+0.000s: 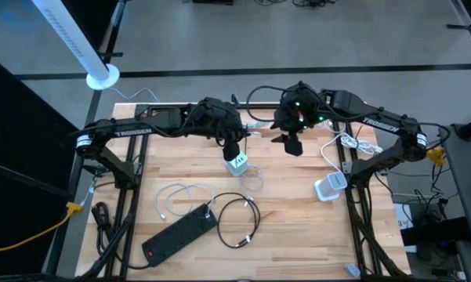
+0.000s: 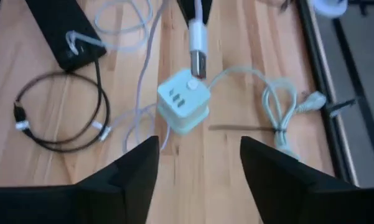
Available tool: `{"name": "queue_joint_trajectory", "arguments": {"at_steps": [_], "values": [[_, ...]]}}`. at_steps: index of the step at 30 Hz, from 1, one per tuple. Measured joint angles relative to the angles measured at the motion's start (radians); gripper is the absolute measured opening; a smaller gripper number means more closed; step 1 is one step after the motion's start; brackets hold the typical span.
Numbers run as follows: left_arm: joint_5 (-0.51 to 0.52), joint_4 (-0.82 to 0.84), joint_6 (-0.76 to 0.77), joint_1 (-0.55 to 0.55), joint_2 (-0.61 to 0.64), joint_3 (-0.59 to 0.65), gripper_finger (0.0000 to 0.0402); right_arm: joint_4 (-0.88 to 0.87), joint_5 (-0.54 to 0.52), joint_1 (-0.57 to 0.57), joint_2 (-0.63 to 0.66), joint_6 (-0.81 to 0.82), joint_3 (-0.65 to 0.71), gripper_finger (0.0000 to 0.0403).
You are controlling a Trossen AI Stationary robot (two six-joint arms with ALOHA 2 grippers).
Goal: Insert USB
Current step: Insert the purple charger cable into the light green outlet extension
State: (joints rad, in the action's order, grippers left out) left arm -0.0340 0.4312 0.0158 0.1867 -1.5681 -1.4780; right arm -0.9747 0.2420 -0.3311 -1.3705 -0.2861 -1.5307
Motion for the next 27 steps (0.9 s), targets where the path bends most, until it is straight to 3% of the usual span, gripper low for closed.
{"name": "queue_joint_trajectory", "arguments": {"at_steps": [10,21,27], "values": [[0.003,0.042,0.167,0.015,0.000,0.000,0.0000,0.080,-0.012,0.048,0.000,-0.072,0.000,0.0209],[0.018,0.162,0.106,0.004,0.000,0.001,0.0000,0.112,-0.008,0.056,0.002,-0.010,0.000,0.0205],[-0.025,0.227,0.226,0.028,0.000,0.001,0.0000,0.243,-0.041,0.095,-0.016,-0.034,0.000,0.0209]]}}
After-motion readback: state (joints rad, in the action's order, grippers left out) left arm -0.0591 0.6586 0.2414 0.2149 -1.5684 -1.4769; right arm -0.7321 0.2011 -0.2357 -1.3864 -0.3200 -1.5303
